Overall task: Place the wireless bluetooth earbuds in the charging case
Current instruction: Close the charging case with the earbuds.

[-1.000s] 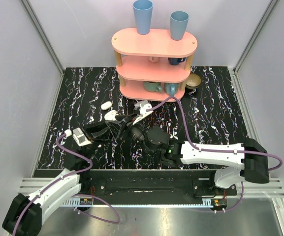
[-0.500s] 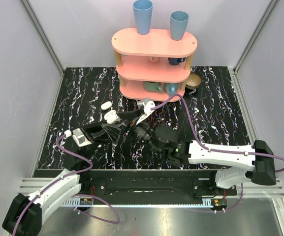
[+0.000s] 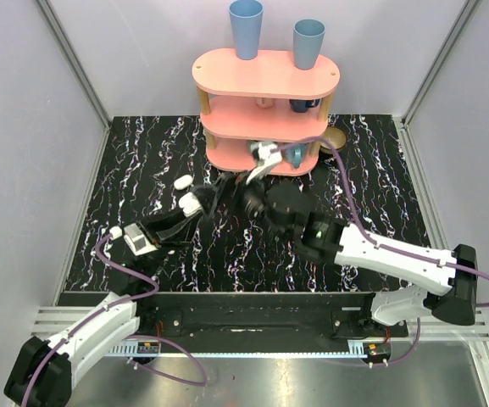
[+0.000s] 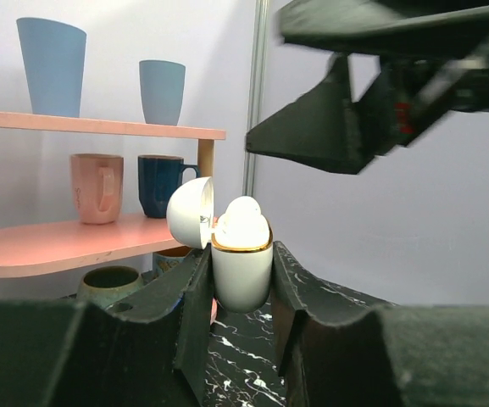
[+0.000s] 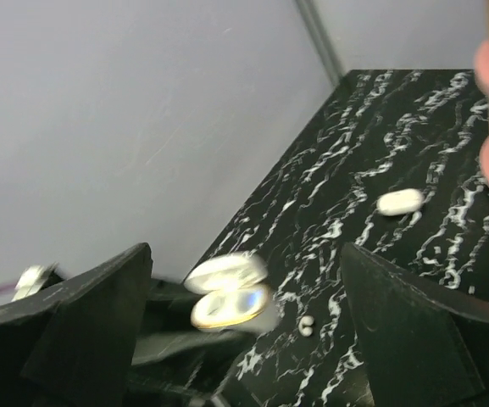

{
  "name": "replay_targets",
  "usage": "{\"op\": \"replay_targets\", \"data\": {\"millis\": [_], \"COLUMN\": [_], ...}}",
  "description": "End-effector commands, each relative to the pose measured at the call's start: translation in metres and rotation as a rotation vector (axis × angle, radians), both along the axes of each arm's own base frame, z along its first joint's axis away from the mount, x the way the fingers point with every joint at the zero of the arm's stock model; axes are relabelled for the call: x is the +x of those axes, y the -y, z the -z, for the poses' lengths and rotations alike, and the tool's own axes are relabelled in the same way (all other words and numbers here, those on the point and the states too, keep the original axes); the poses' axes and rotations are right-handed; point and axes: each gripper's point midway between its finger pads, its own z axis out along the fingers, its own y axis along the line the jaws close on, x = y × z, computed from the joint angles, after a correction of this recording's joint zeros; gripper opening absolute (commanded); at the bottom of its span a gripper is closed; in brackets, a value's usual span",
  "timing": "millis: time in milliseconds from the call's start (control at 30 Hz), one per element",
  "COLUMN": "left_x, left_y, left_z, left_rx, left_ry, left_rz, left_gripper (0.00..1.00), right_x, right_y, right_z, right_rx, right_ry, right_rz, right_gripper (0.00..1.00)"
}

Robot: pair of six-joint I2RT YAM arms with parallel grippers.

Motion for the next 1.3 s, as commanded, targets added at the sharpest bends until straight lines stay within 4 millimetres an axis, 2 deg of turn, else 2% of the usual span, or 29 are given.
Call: {"op": "replay_targets", "data": {"millis": [0, 33, 67, 100, 133, 167, 200, 300, 367, 500, 533, 600, 767, 833, 867, 1000, 1267], "left_x": [-0.011, -0.011, -0.009, -0.010, -0.011, -0.009, -0.010, -0.013, -0.017, -0.020, -0.019, -0.019, -0.031, -0.035, -0.036, -0.038, -0.045], "left_y": [-0.005, -0.005, -0.005, -0.004, -0.002, 0.000, 0.001, 0.000, -0.001, 0.002, 0.003, 0.005, 0.008, 0.008, 0.010, 0.019, 0.031], "left_z": [-0.007, -0.009, -0.007, -0.012, -0.013, -0.010, -0.009, -0.008, -0.011, -0.015, -0.016, -0.022, -0.031, -0.031, -0.029, -0.025, -0.030], "left_rx": [0.000, -0.002, 0.007, 0.012, 0.024, 0.042, 0.048, 0.037, 0.027, 0.049, 0.059, 0.064, 0.038, 0.021, 0.027, 0.064, 0.074], "left_ry": [0.079, 0.086, 0.076, 0.084, 0.094, 0.086, 0.086, 0.085, 0.096, 0.115, 0.121, 0.139, 0.176, 0.179, 0.181, 0.178, 0.197], "left_rz": [-0.011, -0.015, -0.019, -0.015, -0.015, -0.011, -0.007, 0.003, 0.012, 0.023, 0.019, 0.024, 0.090, 0.109, 0.118, 0.165, 0.265], "left_gripper": [0.00, 0.00, 0.00, 0.00, 0.00, 0.00, 0.00, 0.00, 0.00, 0.00, 0.00, 0.00, 0.00, 0.00, 0.00, 0.00, 0.00], "right_x": [0.025, 0.040, 0.034, 0.035, 0.032, 0.031, 0.030, 0.030, 0.032, 0.037, 0.028, 0.025, 0.049, 0.054, 0.054, 0.060, 0.071], "right_y": [0.022, 0.031, 0.028, 0.029, 0.030, 0.031, 0.034, 0.041, 0.052, 0.071, 0.068, 0.073, 0.091, 0.088, 0.086, 0.072, 0.050], "right_z": [0.007, 0.016, 0.010, 0.011, 0.021, 0.018, 0.026, 0.030, 0.031, 0.011, 0.007, -0.008, -0.013, -0.006, -0.009, 0.008, 0.034], "right_rx": [0.016, 0.001, 0.011, -0.002, -0.049, -0.072, -0.113, -0.151, -0.155, -0.133, -0.131, -0.132, -0.129, -0.150, -0.154, -0.199, -0.226], "right_ry": [-0.217, -0.252, -0.280, -0.296, -0.327, -0.308, -0.328, -0.329, -0.327, -0.270, -0.270, -0.213, -0.181, -0.192, -0.184, -0.221, -0.297], "right_rz": [-0.059, -0.053, -0.123, -0.137, -0.171, -0.182, -0.182, -0.162, -0.115, -0.060, -0.126, -0.159, 0.009, 0.015, 0.006, -0.018, -0.032], "right_gripper": [1.00, 1.00, 1.00, 1.00, 1.00, 1.00, 1.00, 1.00, 1.00, 1.00, 1.00, 1.00, 1.00, 1.00, 1.00, 1.00, 1.00]}}
